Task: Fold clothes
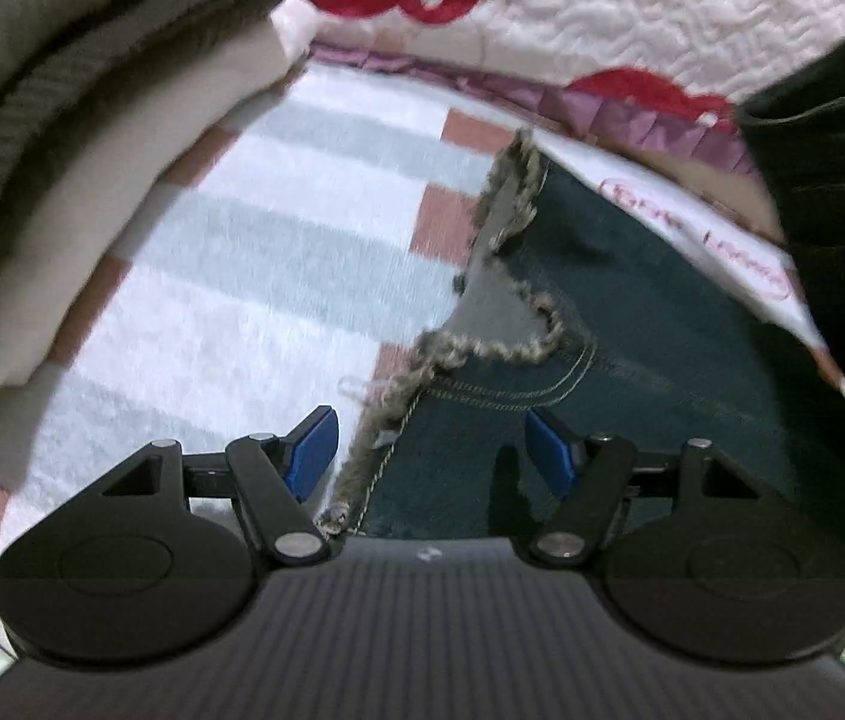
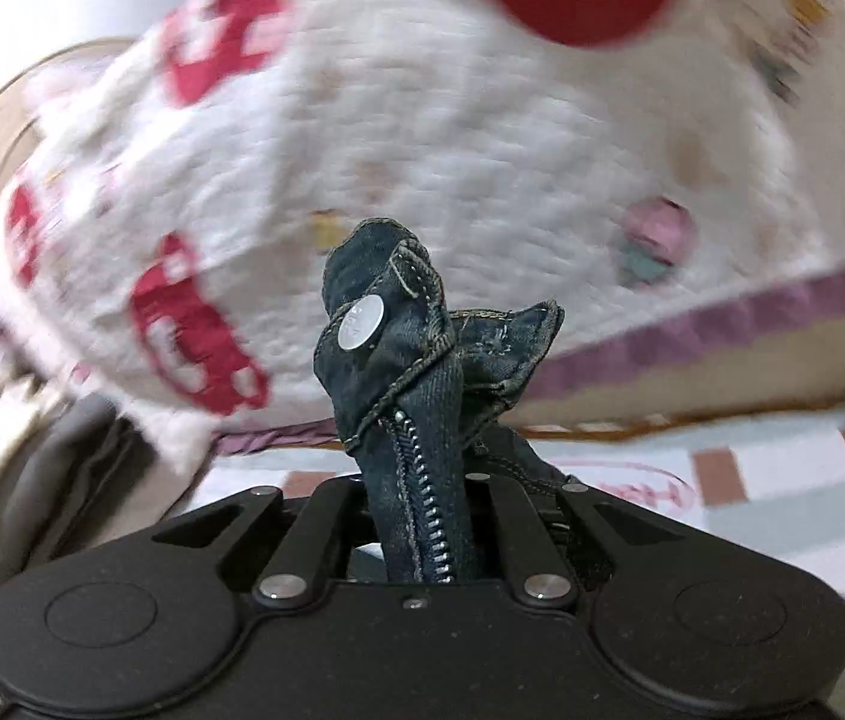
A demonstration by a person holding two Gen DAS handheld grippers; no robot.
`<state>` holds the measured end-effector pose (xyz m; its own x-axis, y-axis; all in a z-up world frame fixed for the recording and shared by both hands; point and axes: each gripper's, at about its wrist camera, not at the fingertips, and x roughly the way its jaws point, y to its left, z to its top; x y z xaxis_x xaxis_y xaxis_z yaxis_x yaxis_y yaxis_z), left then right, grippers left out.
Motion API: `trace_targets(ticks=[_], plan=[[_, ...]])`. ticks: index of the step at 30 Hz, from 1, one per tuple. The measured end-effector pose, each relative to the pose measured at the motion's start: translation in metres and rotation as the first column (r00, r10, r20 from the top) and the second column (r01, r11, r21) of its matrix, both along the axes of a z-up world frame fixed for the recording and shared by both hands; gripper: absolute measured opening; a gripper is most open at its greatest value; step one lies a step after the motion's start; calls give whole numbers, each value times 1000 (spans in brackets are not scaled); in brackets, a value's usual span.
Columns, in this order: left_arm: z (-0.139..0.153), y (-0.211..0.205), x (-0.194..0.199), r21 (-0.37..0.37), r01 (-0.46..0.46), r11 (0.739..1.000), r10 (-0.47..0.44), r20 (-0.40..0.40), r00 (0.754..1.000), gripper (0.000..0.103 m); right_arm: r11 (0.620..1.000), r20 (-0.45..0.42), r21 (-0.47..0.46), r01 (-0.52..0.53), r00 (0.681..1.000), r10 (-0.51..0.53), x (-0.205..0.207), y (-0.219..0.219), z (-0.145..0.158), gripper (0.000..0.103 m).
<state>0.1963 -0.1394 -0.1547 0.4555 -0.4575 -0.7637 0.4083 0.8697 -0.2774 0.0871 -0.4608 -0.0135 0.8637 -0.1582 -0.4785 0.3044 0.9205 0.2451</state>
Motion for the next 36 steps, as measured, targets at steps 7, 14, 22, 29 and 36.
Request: trace_targets(ticks=[7,14,22,29,36], plan=[[2,24,9,-188,-45,981,31,-78,997,69,923,-232,-246,-296,942,241,12,101,-93,10],[-7,48,20,-386,-113,916,36,-203,978,69,859,-364,-288,-423,878,310,15,133,-136,13],[-5,37,18,-501,-36,865,-94,-233,968,70,866,-359,-281,-414,882,306,13,135,-130,13],[-33,-7,34,-516,-125,847,-87,-367,926,75,851,-347,-297,-433,879,327,9,135,-133,14],[-21,-36,34,-441,10,897,-101,-184,978,14,827,-326,-328,-456,877,354,2,136,-134,14]])
